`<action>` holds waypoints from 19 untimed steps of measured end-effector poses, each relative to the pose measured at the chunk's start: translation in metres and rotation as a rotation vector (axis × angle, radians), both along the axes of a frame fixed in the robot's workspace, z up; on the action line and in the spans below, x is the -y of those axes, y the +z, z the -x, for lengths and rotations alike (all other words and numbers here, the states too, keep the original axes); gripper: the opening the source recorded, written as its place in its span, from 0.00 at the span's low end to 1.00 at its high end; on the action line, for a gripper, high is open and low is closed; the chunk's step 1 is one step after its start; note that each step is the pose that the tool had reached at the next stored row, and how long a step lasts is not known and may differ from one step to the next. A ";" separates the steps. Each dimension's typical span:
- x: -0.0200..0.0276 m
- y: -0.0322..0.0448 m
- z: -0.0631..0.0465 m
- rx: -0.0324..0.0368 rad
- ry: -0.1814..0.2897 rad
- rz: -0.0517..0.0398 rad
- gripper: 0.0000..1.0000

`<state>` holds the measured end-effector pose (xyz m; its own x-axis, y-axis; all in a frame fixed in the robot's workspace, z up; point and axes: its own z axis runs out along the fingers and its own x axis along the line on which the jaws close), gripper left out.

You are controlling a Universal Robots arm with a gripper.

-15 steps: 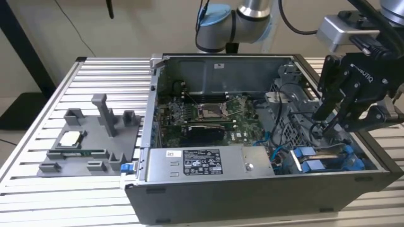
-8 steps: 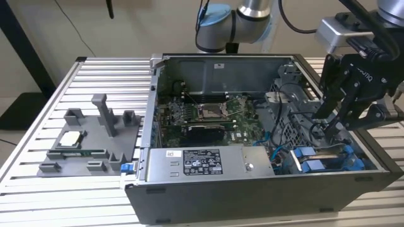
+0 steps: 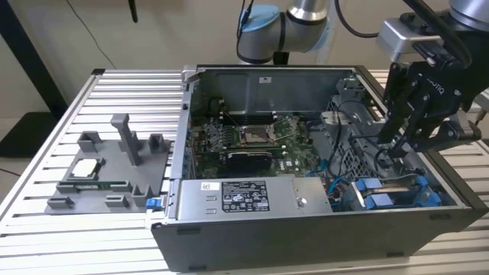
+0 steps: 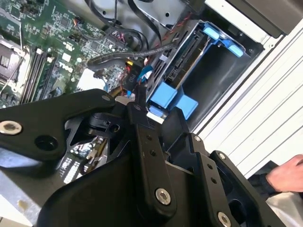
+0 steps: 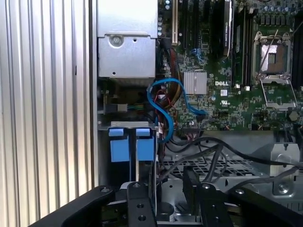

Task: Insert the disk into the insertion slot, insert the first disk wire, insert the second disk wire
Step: 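Insert the disk into the insertion slot, then insert the first disk wire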

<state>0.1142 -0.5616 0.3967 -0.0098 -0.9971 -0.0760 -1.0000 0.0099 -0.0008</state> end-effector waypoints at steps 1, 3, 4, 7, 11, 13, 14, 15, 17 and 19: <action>-0.0013 -0.0001 0.000 0.0002 0.000 -0.0008 0.42; -0.0041 -0.0001 0.000 0.0006 0.002 -0.0022 0.42; -0.0053 -0.0002 0.000 0.0008 0.002 -0.0031 0.42; -0.0082 -0.0005 0.000 0.0016 0.007 -0.0057 0.42; -0.0102 -0.0011 0.000 0.0032 0.017 -0.0108 0.42; -0.0109 -0.0014 -0.001 0.0037 0.023 -0.0124 0.42; -0.0111 -0.0016 -0.001 0.0036 0.026 -0.0132 0.42; -0.0113 -0.0017 -0.001 0.0036 0.030 -0.0141 0.42; -0.0117 -0.0019 -0.002 0.0036 0.037 -0.0159 0.42; -0.0120 -0.0024 -0.004 0.0036 0.043 -0.0182 0.42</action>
<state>0.1178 -0.5496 0.3943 0.0333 -0.9950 -0.0941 -0.9994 -0.0330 -0.0046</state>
